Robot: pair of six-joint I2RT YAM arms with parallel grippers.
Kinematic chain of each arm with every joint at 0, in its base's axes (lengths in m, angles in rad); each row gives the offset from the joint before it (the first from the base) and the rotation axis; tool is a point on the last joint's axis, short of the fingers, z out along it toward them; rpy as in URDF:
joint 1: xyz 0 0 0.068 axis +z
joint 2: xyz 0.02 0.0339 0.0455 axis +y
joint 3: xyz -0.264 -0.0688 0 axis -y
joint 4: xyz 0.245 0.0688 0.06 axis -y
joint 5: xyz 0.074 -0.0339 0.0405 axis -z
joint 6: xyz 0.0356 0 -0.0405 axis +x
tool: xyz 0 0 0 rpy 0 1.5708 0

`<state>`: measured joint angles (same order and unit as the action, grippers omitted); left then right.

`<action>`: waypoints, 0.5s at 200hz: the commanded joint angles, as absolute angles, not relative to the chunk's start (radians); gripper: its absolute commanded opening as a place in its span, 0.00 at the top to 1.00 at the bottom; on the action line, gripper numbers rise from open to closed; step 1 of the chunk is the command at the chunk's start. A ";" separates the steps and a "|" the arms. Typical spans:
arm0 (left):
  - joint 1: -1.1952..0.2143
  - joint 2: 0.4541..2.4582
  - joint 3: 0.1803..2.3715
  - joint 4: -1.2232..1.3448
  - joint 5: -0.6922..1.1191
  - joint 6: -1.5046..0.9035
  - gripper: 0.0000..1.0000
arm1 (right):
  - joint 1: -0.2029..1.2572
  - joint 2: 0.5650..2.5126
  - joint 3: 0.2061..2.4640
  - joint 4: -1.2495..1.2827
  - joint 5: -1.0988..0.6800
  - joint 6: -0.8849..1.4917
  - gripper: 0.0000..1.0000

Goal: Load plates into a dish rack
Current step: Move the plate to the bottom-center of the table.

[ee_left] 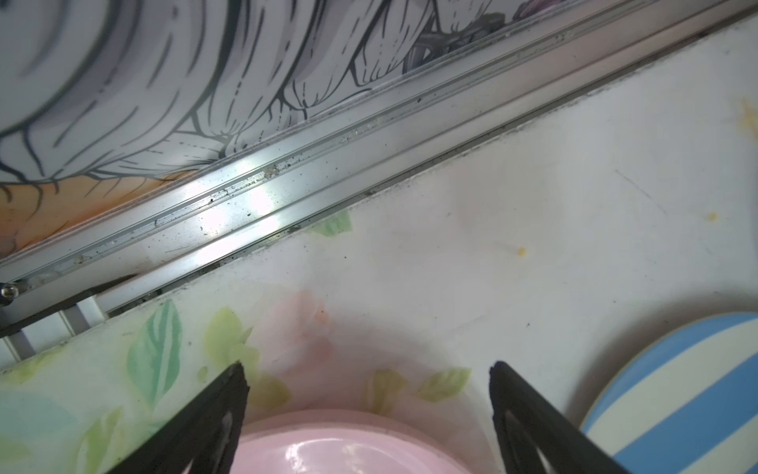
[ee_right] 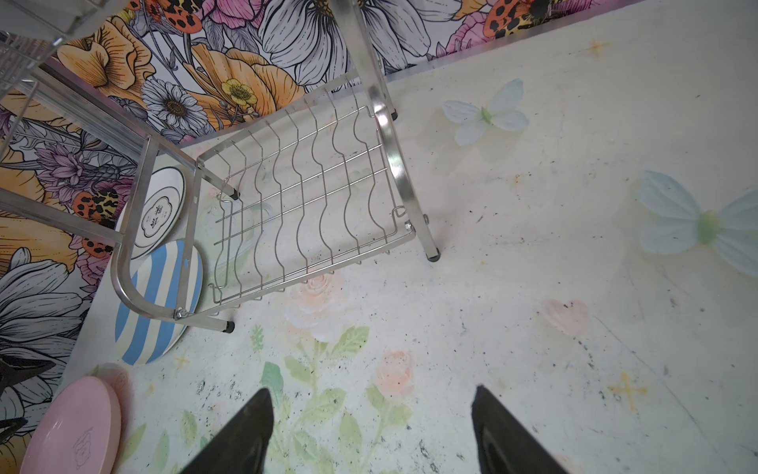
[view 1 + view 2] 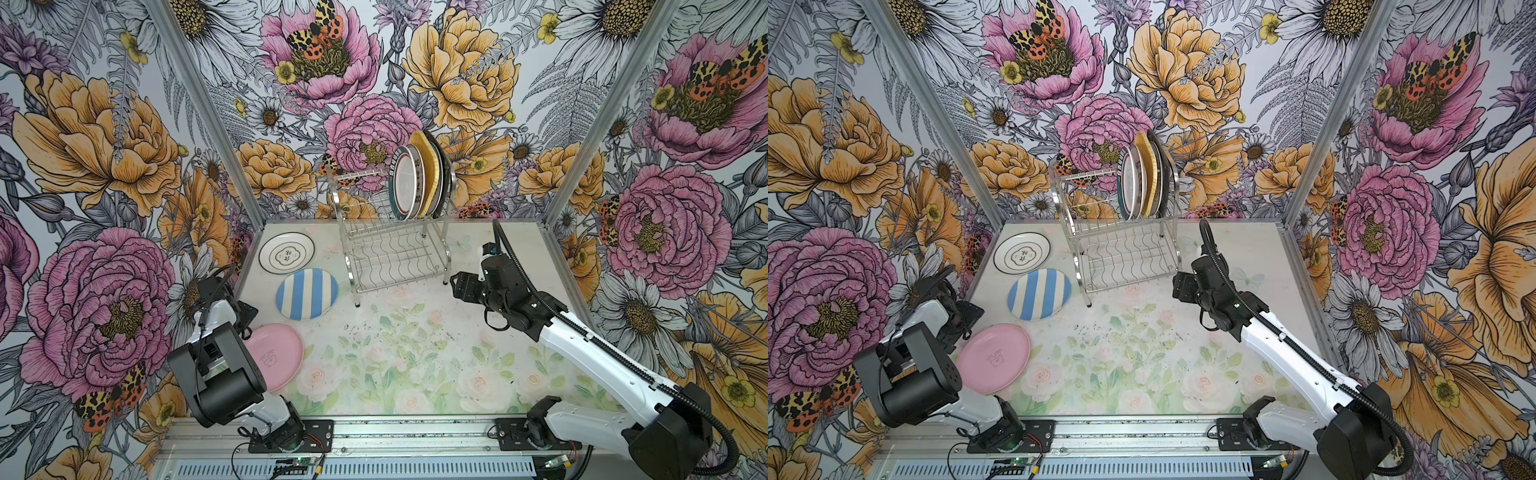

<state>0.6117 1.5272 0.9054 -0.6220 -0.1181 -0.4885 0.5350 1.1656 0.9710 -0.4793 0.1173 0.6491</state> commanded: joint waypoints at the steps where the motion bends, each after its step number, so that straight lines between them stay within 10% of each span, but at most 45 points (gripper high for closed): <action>1: 0.641 1.544 0.919 -0.599 -0.063 -0.469 0.08 | 0.527 1.157 0.968 -0.453 0.109 0.660 0.23; 100: 0.647 1.531 0.875 -0.603 0.046 -0.475 0.09 | 0.516 1.130 0.949 -0.452 0.109 0.658 0.23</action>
